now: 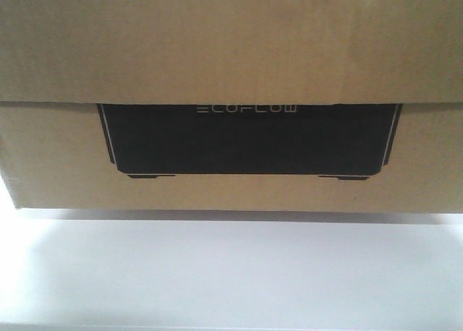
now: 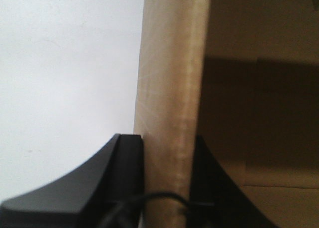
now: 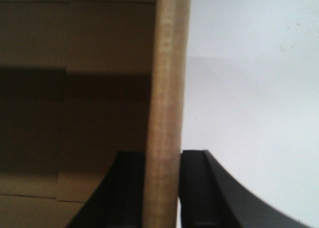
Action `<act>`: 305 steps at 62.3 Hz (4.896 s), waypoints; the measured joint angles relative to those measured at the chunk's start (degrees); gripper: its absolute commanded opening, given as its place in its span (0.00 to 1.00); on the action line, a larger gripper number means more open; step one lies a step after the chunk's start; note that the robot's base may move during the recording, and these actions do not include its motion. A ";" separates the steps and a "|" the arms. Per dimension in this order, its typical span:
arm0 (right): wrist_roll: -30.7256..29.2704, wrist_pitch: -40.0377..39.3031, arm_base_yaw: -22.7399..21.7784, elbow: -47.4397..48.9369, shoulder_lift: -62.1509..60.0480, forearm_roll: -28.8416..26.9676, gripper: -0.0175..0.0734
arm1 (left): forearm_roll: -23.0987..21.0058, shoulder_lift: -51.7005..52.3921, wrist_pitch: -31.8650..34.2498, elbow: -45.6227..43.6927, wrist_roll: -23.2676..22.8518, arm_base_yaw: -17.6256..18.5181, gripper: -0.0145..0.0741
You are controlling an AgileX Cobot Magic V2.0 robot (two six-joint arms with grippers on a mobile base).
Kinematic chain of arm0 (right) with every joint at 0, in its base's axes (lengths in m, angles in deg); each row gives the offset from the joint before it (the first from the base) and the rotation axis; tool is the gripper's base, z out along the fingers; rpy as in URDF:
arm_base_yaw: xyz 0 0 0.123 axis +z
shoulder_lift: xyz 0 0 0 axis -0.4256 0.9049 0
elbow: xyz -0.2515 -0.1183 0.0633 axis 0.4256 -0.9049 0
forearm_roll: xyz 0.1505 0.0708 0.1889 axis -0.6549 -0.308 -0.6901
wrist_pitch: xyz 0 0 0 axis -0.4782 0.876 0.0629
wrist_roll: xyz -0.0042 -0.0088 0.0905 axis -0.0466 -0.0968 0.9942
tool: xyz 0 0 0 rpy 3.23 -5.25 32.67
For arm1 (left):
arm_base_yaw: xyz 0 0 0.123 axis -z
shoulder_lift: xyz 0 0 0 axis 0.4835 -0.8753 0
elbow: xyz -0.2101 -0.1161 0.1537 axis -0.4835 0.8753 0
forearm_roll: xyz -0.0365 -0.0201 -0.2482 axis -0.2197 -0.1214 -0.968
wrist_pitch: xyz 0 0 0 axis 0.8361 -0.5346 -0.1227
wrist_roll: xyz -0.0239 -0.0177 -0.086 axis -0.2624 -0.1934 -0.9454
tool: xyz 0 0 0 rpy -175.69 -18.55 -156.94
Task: Grab box from left shelf to table start
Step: 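Lower the box with both grippers onto the white table top, then open both grippers and release the box sides on the table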
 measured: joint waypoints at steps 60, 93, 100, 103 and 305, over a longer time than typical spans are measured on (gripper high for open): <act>0.26 -3.81 0.28 2.43 1.41 -2.42 0.79 | -4.28 -1.33 3.92 -3.25 -0.10 -0.57 0.61; 0.26 -5.67 0.28 5.48 -4.33 -1.88 0.24 | -0.75 1.22 5.19 -10.58 -0.10 -0.79 0.14; 0.26 -5.79 0.28 5.15 -5.52 -2.20 0.25 | -0.62 1.54 4.28 -10.58 -0.10 -0.79 0.14; 0.26 -6.78 0.28 4.18 -6.65 -2.30 0.25 | -0.24 2.37 5.11 -9.89 -0.21 -0.79 0.14; -2.70 -60.72 0.28 -84.07 -83.28 -1.12 0.25 | 4.76 85.96 45.71 74.75 0.80 -1.25 0.14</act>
